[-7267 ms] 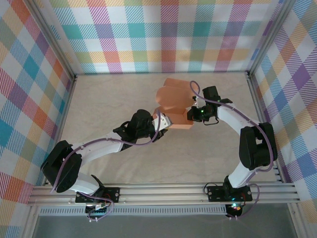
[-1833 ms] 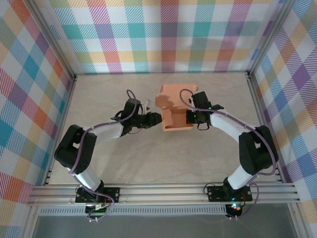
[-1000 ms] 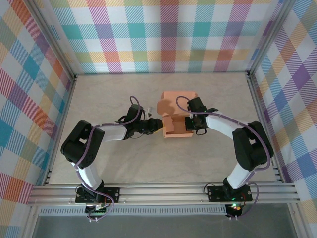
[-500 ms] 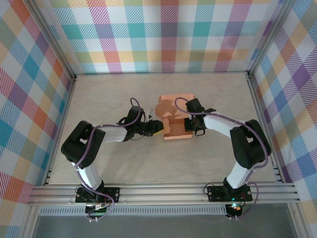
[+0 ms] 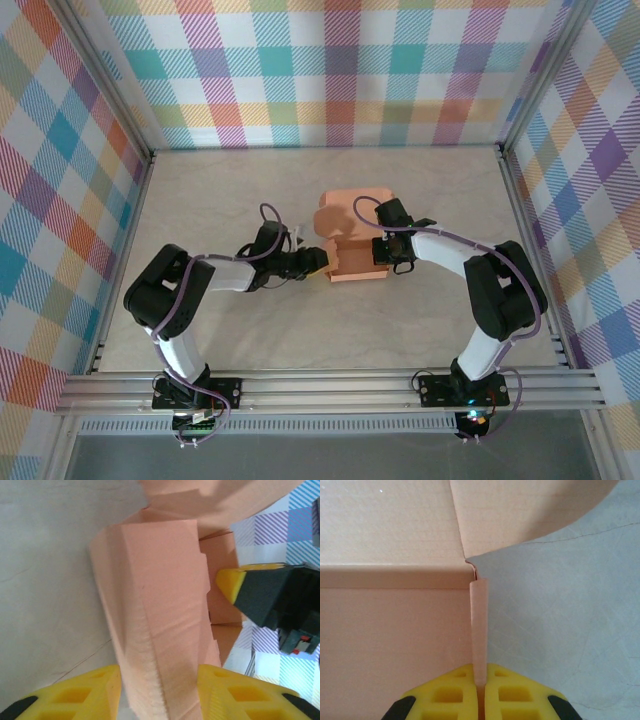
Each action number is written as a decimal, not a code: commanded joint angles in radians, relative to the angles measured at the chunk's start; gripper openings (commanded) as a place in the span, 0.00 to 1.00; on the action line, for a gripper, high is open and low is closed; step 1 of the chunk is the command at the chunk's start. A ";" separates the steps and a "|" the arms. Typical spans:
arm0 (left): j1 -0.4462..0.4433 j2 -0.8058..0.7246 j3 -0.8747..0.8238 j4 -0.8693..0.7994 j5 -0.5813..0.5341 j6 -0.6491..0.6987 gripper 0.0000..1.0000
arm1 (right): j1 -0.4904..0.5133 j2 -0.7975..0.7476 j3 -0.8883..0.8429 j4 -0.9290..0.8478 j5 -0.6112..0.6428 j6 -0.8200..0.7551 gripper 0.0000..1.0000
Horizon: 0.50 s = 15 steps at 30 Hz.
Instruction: Fold the paper box
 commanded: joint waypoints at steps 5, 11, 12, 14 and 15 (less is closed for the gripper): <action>0.035 -0.095 -0.107 0.133 -0.064 -0.042 0.54 | -0.010 0.042 0.021 -0.018 -0.044 0.025 0.00; 0.071 -0.120 -0.171 0.236 -0.084 -0.089 0.73 | -0.011 0.047 0.019 -0.023 -0.052 0.027 0.00; 0.075 -0.120 -0.176 0.244 -0.085 -0.096 0.72 | -0.011 0.045 0.019 -0.022 -0.052 0.027 0.00; 0.077 -0.109 -0.177 0.269 -0.077 -0.109 0.66 | -0.012 0.043 0.019 -0.022 -0.057 0.028 0.00; 0.077 -0.099 -0.175 0.285 -0.063 -0.118 0.60 | -0.012 0.043 0.019 -0.021 -0.060 0.027 0.00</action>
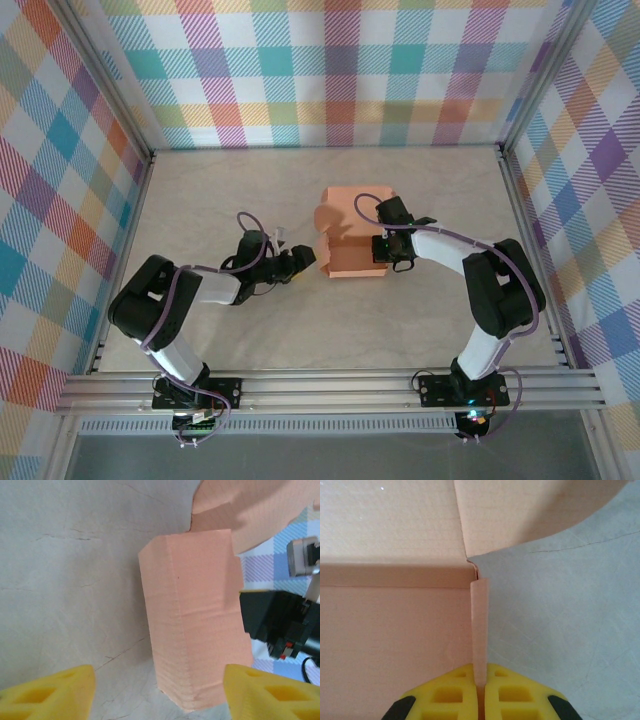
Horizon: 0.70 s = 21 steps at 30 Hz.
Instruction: Fold the paper box
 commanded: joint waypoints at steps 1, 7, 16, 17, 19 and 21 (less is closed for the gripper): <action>0.004 0.011 -0.006 0.124 0.026 -0.041 0.53 | -0.005 0.026 0.008 -0.037 -0.035 0.018 0.00; 0.005 0.092 -0.002 0.232 0.057 -0.104 0.35 | -0.004 0.023 0.008 -0.034 -0.047 0.019 0.00; -0.025 0.153 0.065 0.248 0.098 -0.120 0.32 | -0.004 0.023 0.010 -0.032 -0.053 0.018 0.00; -0.030 0.160 0.074 0.249 0.100 -0.122 0.31 | -0.006 0.024 0.010 -0.032 -0.055 0.018 0.00; -0.040 0.170 0.091 0.251 0.103 -0.126 0.28 | -0.005 0.025 0.011 -0.032 -0.056 0.016 0.00; -0.050 0.183 0.107 0.255 0.107 -0.130 0.27 | -0.005 0.025 0.011 -0.032 -0.056 0.014 0.00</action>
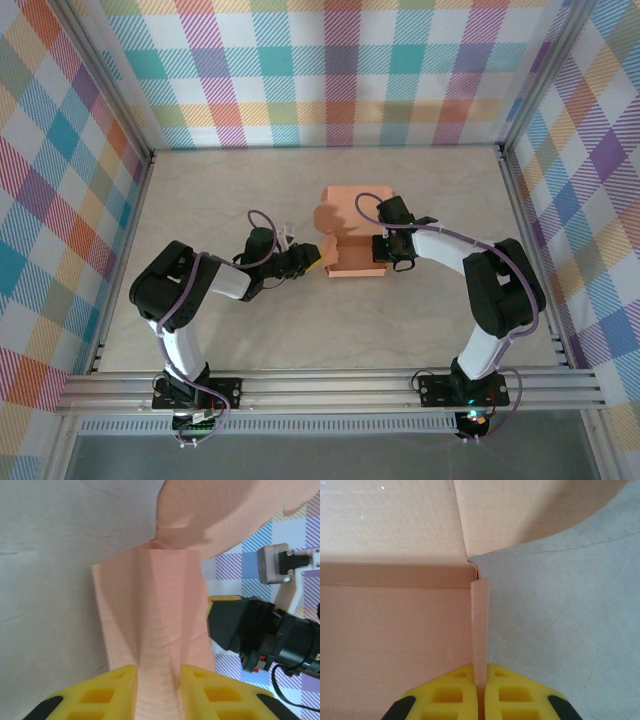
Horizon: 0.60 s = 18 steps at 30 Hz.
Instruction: Fold the paper box
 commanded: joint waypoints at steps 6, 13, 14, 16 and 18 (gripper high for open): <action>-0.044 0.061 0.062 0.050 0.031 -0.024 0.25 | 0.000 0.022 0.014 -0.034 -0.040 0.013 0.00; -0.056 0.088 0.079 0.027 0.035 -0.020 0.24 | 0.000 0.019 0.014 -0.031 -0.051 0.012 0.00; -0.058 0.088 0.083 0.008 0.034 -0.012 0.24 | 0.000 0.019 0.015 -0.032 -0.050 0.011 0.00; -0.059 0.083 0.083 -0.014 0.029 0.002 0.24 | 0.000 0.020 0.015 -0.033 -0.046 0.010 0.00; -0.059 0.072 0.080 -0.043 0.025 0.019 0.28 | 0.000 0.018 0.016 -0.036 -0.044 0.008 0.00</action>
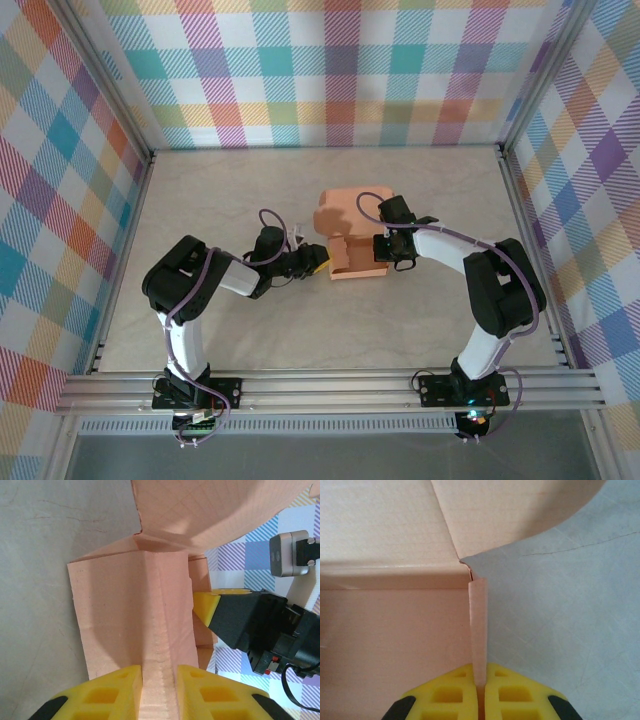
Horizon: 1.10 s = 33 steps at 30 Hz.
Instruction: Fold the paper box
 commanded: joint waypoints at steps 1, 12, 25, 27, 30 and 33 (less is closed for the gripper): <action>-0.023 -0.010 0.022 -0.057 0.008 0.039 0.29 | 0.008 0.019 0.015 -0.035 -0.048 0.008 0.00; -0.023 -0.122 0.018 -0.254 -0.047 0.156 0.33 | 0.008 0.013 0.020 -0.037 -0.049 0.008 0.00; -0.027 -0.078 0.056 -0.289 -0.016 0.168 0.27 | 0.009 0.016 0.024 -0.036 -0.062 0.015 0.00; -0.030 -0.076 0.064 -0.313 -0.020 0.176 0.27 | 0.010 0.016 0.025 -0.039 -0.059 0.015 0.00; -0.034 -0.072 0.080 -0.362 -0.027 0.191 0.27 | 0.015 0.020 0.028 -0.044 -0.047 0.012 0.00; -0.037 -0.074 0.089 -0.392 -0.037 0.203 0.27 | 0.020 0.021 0.034 -0.051 -0.027 0.012 0.00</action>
